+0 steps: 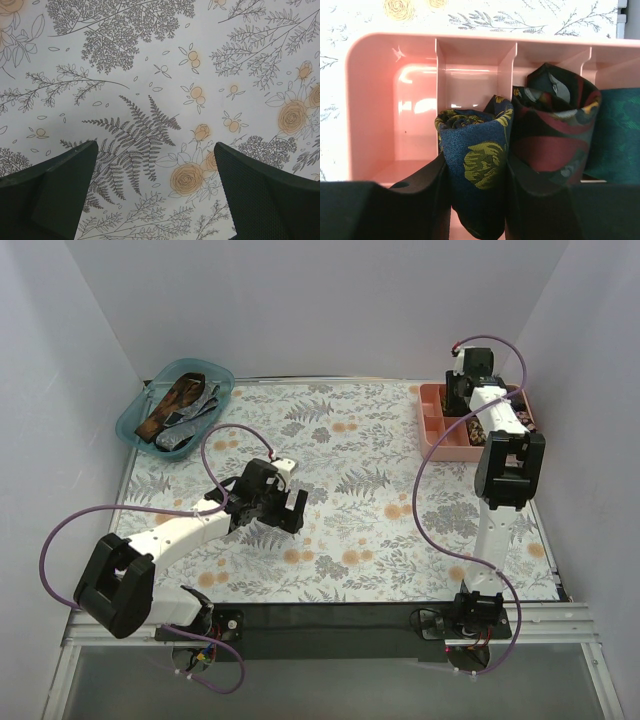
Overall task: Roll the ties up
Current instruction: Place the rolled tie into the container
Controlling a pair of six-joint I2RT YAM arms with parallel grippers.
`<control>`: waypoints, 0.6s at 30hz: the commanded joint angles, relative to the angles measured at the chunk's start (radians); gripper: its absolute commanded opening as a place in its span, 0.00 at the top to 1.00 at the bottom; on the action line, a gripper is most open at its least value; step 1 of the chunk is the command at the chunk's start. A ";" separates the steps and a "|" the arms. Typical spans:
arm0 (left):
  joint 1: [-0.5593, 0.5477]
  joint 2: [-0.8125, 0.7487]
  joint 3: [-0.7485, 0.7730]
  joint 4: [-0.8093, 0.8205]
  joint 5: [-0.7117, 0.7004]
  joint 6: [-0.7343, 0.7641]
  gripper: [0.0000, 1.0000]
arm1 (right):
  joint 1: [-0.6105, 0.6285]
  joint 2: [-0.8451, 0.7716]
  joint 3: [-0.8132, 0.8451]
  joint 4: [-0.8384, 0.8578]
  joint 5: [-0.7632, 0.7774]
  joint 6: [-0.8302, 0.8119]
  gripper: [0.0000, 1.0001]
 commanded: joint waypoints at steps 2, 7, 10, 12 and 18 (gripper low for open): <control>0.004 -0.042 -0.022 -0.016 0.014 -0.005 0.04 | 0.015 0.034 0.065 0.013 0.005 0.010 0.99; 0.004 -0.053 -0.030 -0.020 0.014 -0.006 0.04 | 0.017 0.060 0.074 0.006 -0.009 0.031 0.89; 0.004 -0.059 -0.031 -0.023 0.012 -0.008 0.04 | 0.017 0.057 0.073 0.000 -0.009 0.034 0.77; 0.004 -0.063 -0.033 -0.026 0.012 -0.008 0.04 | 0.017 0.050 0.073 -0.001 -0.011 0.034 0.65; 0.004 -0.062 -0.038 -0.025 0.017 -0.010 0.04 | 0.017 0.010 0.099 0.000 -0.008 0.025 0.42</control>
